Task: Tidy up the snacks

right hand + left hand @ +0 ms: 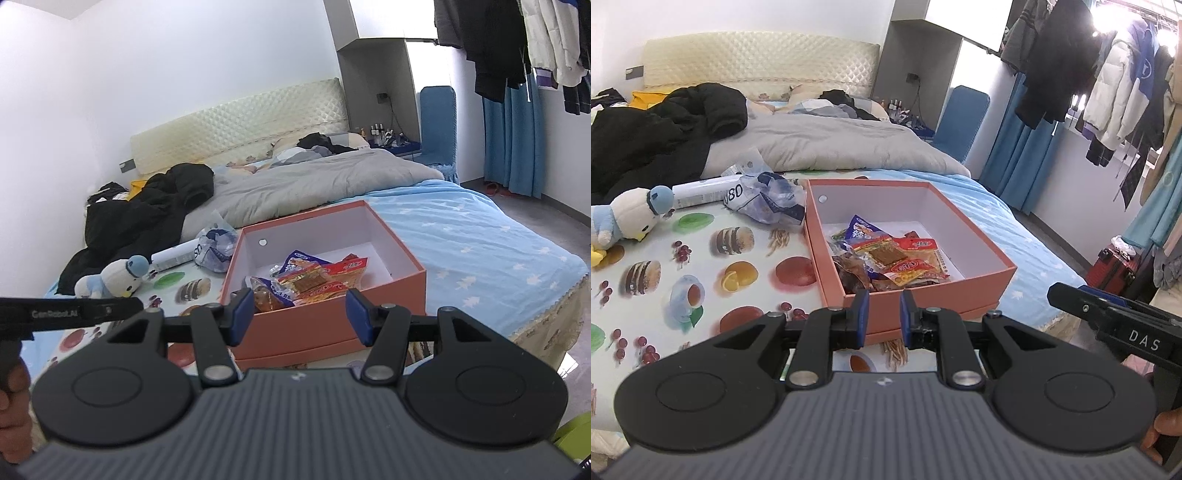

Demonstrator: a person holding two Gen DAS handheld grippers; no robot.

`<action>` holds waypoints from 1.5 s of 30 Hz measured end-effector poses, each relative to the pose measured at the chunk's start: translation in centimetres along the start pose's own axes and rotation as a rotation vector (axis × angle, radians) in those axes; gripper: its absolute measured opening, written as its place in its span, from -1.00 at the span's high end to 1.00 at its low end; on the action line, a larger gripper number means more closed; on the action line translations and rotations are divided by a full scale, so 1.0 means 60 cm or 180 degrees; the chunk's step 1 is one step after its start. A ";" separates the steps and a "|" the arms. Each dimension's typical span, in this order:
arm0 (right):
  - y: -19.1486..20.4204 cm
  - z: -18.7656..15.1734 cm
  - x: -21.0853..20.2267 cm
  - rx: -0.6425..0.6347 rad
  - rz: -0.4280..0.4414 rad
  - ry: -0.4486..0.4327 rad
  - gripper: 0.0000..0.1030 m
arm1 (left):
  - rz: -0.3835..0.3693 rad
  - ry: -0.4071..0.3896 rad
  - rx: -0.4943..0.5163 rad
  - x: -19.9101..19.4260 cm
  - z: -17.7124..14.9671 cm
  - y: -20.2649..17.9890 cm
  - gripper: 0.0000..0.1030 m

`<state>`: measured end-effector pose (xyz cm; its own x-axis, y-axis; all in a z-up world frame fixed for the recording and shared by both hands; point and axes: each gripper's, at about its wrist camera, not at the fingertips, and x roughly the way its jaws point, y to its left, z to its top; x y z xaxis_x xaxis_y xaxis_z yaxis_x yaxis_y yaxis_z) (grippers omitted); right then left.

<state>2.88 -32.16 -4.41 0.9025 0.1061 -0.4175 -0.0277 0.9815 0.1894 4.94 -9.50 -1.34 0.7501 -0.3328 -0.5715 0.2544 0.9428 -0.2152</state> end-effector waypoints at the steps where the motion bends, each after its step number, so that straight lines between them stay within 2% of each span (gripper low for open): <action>1: -0.001 0.000 0.000 0.0007 0.0014 -0.0001 -0.11 | 0.0000 -0.0008 0.0001 -0.001 0.002 0.000 0.61; 3: -0.002 0.001 0.000 0.0031 -0.0007 -0.0013 -0.11 | 0.0020 -0.0022 0.0009 -0.004 0.003 -0.001 0.44; 10: 0.005 0.004 -0.003 -0.0060 -0.0018 -0.0039 -0.11 | 0.0053 -0.0029 -0.0012 -0.006 0.007 -0.001 0.34; 13: 0.005 0.004 -0.005 -0.0065 0.0001 -0.0041 -0.11 | 0.0053 -0.0037 -0.0014 -0.006 0.008 0.000 0.15; 18: 0.005 0.005 -0.006 -0.0080 -0.0046 -0.0046 -0.11 | 0.0201 -0.0100 0.0014 -0.013 0.018 0.005 -0.88; 20: 0.007 0.006 -0.006 -0.0096 -0.0063 -0.0056 -0.14 | 0.0260 -0.0136 0.0045 -0.017 0.024 0.009 -0.92; 22: 0.009 0.007 -0.006 -0.0108 -0.0081 -0.0064 -0.52 | 0.0279 -0.0121 0.0061 -0.016 0.028 0.014 -0.93; 23: 0.010 0.008 -0.006 -0.0118 -0.0083 -0.0083 -0.84 | 0.0289 -0.0113 0.0063 -0.015 0.029 0.016 -0.94; 24: 0.010 0.008 -0.006 -0.0131 -0.0088 -0.0105 -1.00 | 0.0296 -0.0111 0.0066 -0.015 0.029 0.017 -0.95; 36: 0.012 0.011 0.012 -0.0143 -0.0172 -0.0079 -1.00 | 0.0292 -0.0028 0.0057 0.013 0.028 0.030 -0.97; 45: 0.020 0.004 0.040 -0.0147 -0.0132 -0.0002 -1.00 | 0.0319 0.0006 0.0123 0.038 0.035 0.025 -0.97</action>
<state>5.10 -30.74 -4.97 0.9035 0.0652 -0.4236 -0.0103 0.9914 0.1307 8.30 -8.81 -1.28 0.7718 -0.2367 -0.5901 0.2014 0.9713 -0.1262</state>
